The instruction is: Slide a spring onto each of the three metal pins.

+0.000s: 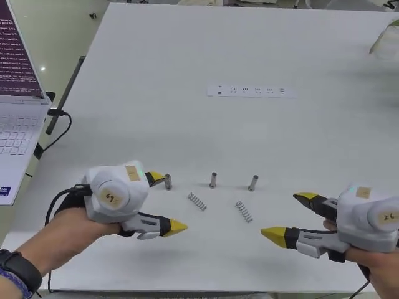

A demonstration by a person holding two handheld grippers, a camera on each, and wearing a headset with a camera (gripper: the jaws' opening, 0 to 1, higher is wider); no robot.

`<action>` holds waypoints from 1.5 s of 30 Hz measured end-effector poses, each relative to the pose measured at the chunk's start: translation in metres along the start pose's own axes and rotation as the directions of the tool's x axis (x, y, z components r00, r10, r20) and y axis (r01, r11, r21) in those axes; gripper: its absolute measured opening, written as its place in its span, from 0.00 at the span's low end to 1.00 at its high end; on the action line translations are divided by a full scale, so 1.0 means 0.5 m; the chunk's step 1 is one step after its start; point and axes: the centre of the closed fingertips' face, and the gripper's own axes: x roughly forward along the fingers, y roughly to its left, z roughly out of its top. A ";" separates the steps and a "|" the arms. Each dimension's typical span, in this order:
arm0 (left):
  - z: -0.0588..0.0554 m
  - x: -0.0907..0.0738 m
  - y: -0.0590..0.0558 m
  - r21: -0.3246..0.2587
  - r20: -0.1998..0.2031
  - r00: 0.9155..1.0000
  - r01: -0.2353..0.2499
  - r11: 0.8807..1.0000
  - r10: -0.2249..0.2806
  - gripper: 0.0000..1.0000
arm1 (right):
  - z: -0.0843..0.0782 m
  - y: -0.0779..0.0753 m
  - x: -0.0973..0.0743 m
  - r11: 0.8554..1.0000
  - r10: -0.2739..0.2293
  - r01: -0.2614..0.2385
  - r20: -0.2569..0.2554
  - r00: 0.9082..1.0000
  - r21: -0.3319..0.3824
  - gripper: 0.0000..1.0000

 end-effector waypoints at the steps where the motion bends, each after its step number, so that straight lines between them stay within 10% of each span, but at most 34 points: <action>1: 0.000 0.004 -0.001 0.006 -0.004 1.000 0.007 1.000 -0.007 0.59 | 0.000 0.000 0.000 1.000 0.000 0.000 -0.001 1.000 0.000 0.70; 27: -0.024 0.136 0.020 0.187 -0.141 0.982 0.152 0.971 -0.126 0.48 | -0.004 0.029 -0.002 1.000 0.019 -0.019 -0.017 1.000 0.000 0.68; 45: -0.087 0.230 0.018 0.102 -0.215 0.961 0.200 0.974 -0.175 0.38 | -0.015 0.024 -0.010 1.000 0.012 -0.012 -0.021 1.000 0.021 0.67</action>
